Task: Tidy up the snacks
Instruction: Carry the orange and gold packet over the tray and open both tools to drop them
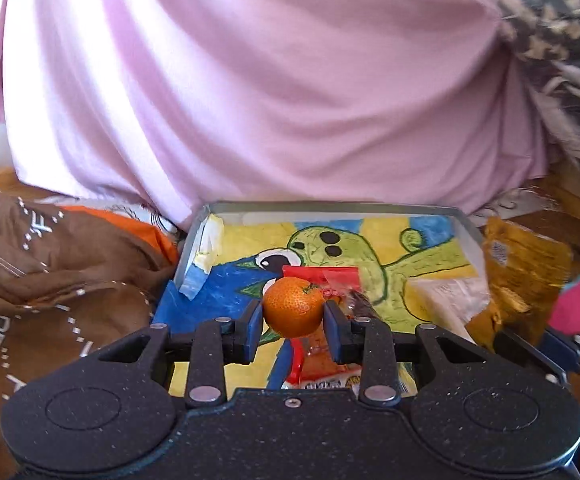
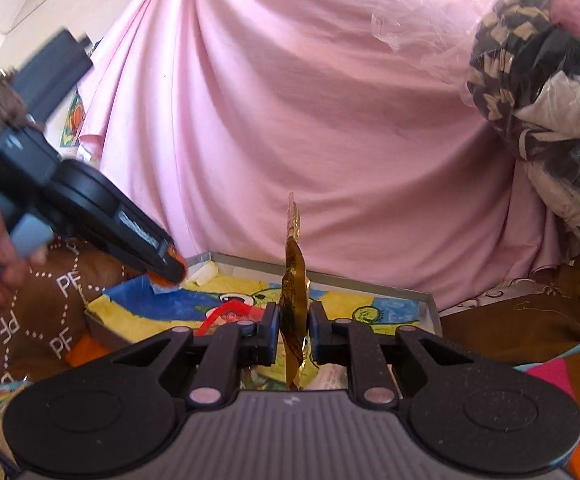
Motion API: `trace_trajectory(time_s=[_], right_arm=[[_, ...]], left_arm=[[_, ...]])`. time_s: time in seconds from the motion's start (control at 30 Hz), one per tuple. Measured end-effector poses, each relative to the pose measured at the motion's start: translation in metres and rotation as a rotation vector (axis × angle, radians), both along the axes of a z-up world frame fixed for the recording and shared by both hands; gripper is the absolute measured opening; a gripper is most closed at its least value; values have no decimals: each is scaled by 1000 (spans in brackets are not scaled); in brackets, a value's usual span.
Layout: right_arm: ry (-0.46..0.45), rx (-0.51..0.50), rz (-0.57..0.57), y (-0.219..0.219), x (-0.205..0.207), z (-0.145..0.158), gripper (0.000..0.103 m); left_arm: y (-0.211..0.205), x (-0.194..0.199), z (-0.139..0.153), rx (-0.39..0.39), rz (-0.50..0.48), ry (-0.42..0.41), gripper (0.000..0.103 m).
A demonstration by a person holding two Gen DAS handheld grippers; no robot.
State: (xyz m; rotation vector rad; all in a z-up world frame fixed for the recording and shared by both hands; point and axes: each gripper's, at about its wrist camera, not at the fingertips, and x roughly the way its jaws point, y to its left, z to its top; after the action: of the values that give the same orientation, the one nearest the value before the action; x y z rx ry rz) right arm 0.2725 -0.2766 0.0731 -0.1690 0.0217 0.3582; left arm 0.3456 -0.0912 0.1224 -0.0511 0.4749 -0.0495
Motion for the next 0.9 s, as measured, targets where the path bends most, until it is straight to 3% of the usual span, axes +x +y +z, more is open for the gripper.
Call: trace_trajectory(time_s=[0.37,0.83,0.9], right_arm=[[81,57,27,-2,26,-15,18],[122,74,4,3,35,-21,19],[118,74,0,3,34,-21,21]], left_arm=[[-11,29,-39,-3,6,83,35],[-13,30,-48,24,-1,107,36],[-13,29,-48,23,9,112,43]])
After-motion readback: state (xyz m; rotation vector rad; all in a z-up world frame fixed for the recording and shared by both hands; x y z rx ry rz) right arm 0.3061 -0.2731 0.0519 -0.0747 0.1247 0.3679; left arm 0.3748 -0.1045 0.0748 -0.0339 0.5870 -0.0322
